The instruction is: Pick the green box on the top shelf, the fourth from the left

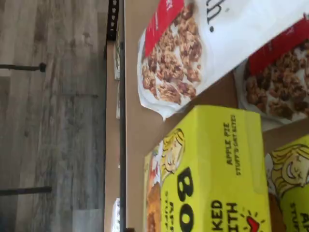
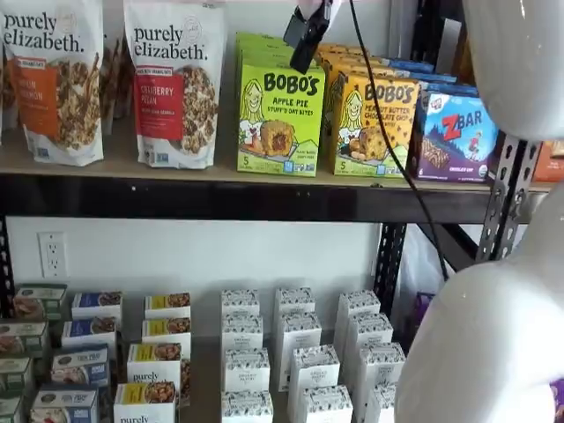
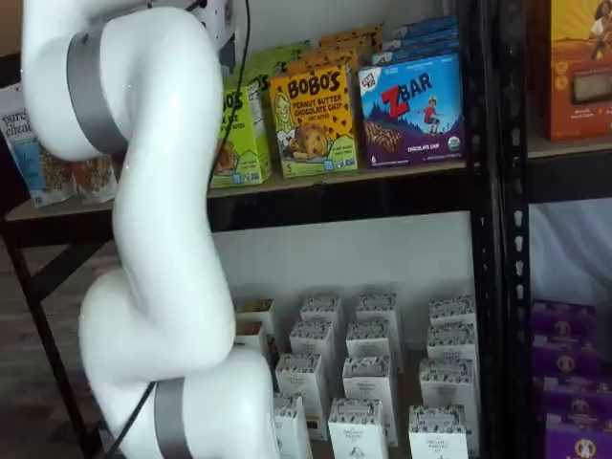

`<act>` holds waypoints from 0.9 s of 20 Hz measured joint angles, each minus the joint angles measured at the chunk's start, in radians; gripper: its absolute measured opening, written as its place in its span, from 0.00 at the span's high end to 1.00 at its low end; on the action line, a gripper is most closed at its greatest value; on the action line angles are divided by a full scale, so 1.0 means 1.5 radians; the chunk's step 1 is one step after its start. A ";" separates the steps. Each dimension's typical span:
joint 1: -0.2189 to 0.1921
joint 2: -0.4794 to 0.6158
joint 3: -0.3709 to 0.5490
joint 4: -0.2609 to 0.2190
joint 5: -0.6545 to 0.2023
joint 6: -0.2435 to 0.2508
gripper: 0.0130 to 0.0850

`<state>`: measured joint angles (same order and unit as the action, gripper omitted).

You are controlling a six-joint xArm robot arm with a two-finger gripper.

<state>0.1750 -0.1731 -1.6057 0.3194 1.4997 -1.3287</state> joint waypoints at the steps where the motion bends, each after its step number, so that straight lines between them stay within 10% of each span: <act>1: -0.001 0.003 -0.002 -0.004 -0.001 -0.002 0.00; 18: -0.013 0.048 -0.023 -0.043 0.023 -0.027 0.00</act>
<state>0.1559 -0.1006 -1.6407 0.2555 1.5340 -1.3689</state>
